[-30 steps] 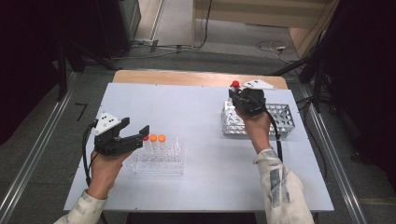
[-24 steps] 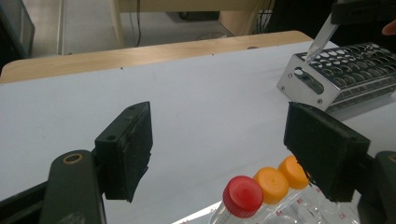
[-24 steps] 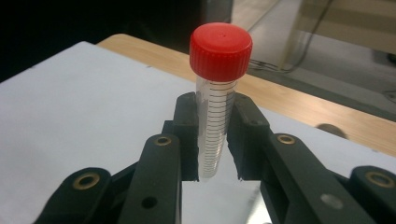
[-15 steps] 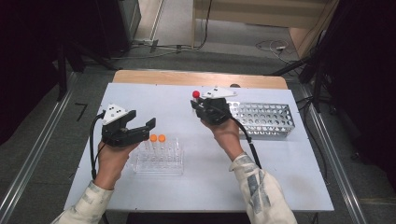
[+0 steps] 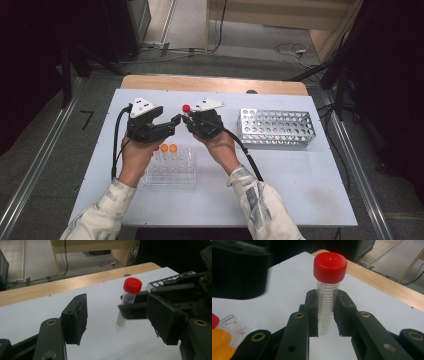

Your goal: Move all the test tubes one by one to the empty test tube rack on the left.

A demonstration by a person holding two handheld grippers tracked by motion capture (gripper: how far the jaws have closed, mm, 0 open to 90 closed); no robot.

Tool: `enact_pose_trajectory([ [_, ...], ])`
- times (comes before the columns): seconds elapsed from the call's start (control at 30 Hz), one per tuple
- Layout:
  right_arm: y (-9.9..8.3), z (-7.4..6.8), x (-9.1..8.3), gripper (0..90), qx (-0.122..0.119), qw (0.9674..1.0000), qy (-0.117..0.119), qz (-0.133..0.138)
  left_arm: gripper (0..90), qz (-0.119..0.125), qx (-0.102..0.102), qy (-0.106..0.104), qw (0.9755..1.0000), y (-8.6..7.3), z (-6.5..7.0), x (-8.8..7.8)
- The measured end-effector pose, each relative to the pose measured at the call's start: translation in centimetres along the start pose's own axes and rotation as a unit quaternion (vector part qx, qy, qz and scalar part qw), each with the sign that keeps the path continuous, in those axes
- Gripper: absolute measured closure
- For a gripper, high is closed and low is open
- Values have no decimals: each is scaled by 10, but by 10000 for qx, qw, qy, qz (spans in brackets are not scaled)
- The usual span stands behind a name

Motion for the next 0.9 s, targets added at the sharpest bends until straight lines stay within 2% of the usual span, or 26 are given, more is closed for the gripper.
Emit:
enact_pose_trajectory([
  [0.13,0,-4,2,717,-89,9999,37,-42,368,-62,64,-38,10000,4,5,11],
  [0.23,0,-7,3,717,-109,9999,65,-39,421,-119,107,-84,9998,5,8,19],
  [0.33,1,-9,3,717,-130,9999,97,-7,496,-179,209,-24,9996,3,9,25],
  [0.47,2,-10,2,717,-130,9999,108,6,629,-225,232,-20,9995,1,9,29],
  [0.57,2,-10,2,716,-120,9999,107,4,693,-238,263,-51,9994,1,11,29],
  [0.63,2,-10,2,713,-128,9999,108,7,697,-240,283,-39,9993,1,10,29],
  [0.67,2,-10,3,700,-127,9999,113,11,699,-220,279,-29,9994,2,10,29],
  [0.73,2,-11,3,571,-81,9997,219,17,701,-186,269,4,9995,3,8,27],
  [0.77,2,-11,2,550,-71,9995,303,29,702,-169,242,22,9996,4,7,27],
  [0.9,1,-6,-2,467,-11,9995,316,20,702,-141,220,135,9996,6,-1,24],
])
Point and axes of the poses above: each handheld gripper's, and its own axes: x roughly forward along the jaws, y roughly out of its top, z roughly to its right, the point moved 6 cm from there along x, roughly forward along the jaws, and after that the axes turned 12 degrees about -x, right-handed, at the moved point
